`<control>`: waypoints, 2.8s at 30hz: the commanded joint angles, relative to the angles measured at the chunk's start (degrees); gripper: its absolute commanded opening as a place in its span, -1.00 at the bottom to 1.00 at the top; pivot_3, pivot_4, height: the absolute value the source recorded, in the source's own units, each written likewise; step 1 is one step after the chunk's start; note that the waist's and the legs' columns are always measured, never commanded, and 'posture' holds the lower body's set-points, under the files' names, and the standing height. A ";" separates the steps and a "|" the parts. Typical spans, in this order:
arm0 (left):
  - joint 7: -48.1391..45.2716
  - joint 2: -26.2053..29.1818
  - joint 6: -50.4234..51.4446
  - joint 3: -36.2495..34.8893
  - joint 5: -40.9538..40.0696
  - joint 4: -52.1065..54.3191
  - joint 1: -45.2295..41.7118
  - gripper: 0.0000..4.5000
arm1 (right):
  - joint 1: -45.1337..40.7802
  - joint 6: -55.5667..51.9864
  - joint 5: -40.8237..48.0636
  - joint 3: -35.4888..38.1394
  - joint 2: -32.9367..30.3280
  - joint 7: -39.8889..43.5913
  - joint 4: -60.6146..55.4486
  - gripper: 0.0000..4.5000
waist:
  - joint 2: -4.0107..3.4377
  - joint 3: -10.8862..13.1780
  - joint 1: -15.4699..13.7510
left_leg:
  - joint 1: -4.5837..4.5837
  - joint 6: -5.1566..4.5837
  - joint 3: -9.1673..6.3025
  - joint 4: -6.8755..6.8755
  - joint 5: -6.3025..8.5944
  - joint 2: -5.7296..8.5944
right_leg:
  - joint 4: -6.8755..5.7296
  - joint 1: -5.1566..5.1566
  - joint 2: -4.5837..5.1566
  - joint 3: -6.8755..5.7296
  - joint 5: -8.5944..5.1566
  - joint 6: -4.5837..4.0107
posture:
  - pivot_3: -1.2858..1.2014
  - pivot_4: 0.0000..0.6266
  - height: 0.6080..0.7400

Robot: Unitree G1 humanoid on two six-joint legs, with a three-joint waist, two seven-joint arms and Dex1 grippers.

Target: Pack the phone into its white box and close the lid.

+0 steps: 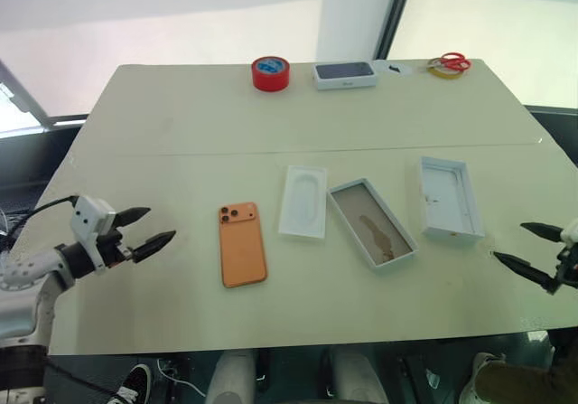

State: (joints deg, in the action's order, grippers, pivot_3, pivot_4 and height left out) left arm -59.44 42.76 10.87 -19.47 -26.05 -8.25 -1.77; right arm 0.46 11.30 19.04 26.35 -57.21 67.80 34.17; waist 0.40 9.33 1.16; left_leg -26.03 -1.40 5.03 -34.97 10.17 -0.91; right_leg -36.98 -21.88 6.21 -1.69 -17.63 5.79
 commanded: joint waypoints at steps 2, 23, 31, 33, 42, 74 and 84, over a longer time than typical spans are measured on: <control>1.48 0.32 -1.20 -1.39 -0.06 1.77 -1.06 1.00 | -0.76 1.06 0.40 1.05 -1.00 0.24 0.03 0.98 | 0.00 0.00 -0.18 | 0.00 0.00 -0.01 -0.01 0.00 0.00 | 0.00 0.01 0.00 0.00 0.00 0.00 | 0.03 -0.52 1.00; 2.55 -0.89 -2.84 2.42 2.25 2.16 -5.52 1.00 | -3.67 -2.31 0.42 -2.35 0.55 -2.20 -6.66 0.98 | -0.03 0.00 -0.22 | 0.00 -0.01 0.06 0.01 0.00 0.02 | 0.00 -0.03 0.06 0.00 0.00 0.00 | 0.03 -0.52 1.00; 9.35 -2.46 7.18 8.80 4.08 6.35 -11.53 1.00 | -6.34 -8.21 1.87 -5.51 2.17 -3.73 -19.53 0.98 | -0.03 0.00 -0.25 | 0.00 -0.01 0.06 -0.01 0.00 0.02 | -0.02 0.01 0.06 -0.01 0.01 0.01 | 0.03 -0.52 1.00; 10.72 -3.51 14.62 12.18 3.31 8.28 -14.52 1.00 | -9.19 -10.38 2.28 -8.11 3.78 -4.84 -24.51 0.98 | -0.03 0.01 -0.30 | 0.00 -0.01 0.06 -0.03 0.00 0.02 | -0.03 0.03 0.06 -0.01 0.01 0.02 | 0.03 -0.52 1.00; 18.99 -16.26 48.20 17.55 -6.12 7.51 -30.94 1.00 | -18.12 -11.96 -2.69 -20.92 8.36 -5.32 -34.34 0.98 | 0.09 0.07 -0.69 | -0.17 -0.22 -0.06 -0.31 -0.09 0.06 | -0.10 0.31 -0.03 -0.20 0.12 0.24 | 0.03 -0.52 1.00; 33.01 -34.07 60.93 7.03 -9.67 -11.16 -39.86 -0.98 | -14.16 -9.67 -4.96 -22.80 9.10 -6.92 -37.84 1.00 | 0.22 0.13 -1.87 | -0.04 -0.07 -0.20 -0.71 0.01 -0.01 | -0.20 0.64 -0.19 -0.27 0.14 0.43 | 0.03 -0.52 1.00; 35.93 -35.81 62.70 1.28 -13.83 -8.06 -40.00 -0.98 | -6.28 3.31 -8.48 -25.08 0.14 4.94 -30.13 1.00 | 0.25 0.16 -1.60 | -0.02 -0.10 -0.19 -0.67 0.03 -0.01 | -0.14 0.65 -0.21 -0.28 0.14 0.43 | 0.03 -0.52 1.00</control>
State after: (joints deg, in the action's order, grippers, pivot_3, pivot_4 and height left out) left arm -24.01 7.36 73.24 -16.85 -38.05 -17.99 -41.76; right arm -4.70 12.03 11.14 1.28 -56.41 71.65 3.08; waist 0.65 9.48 -0.43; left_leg -26.05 -1.50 4.84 -35.64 10.19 -0.92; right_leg -37.12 -21.24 6.00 -1.97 -17.50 6.22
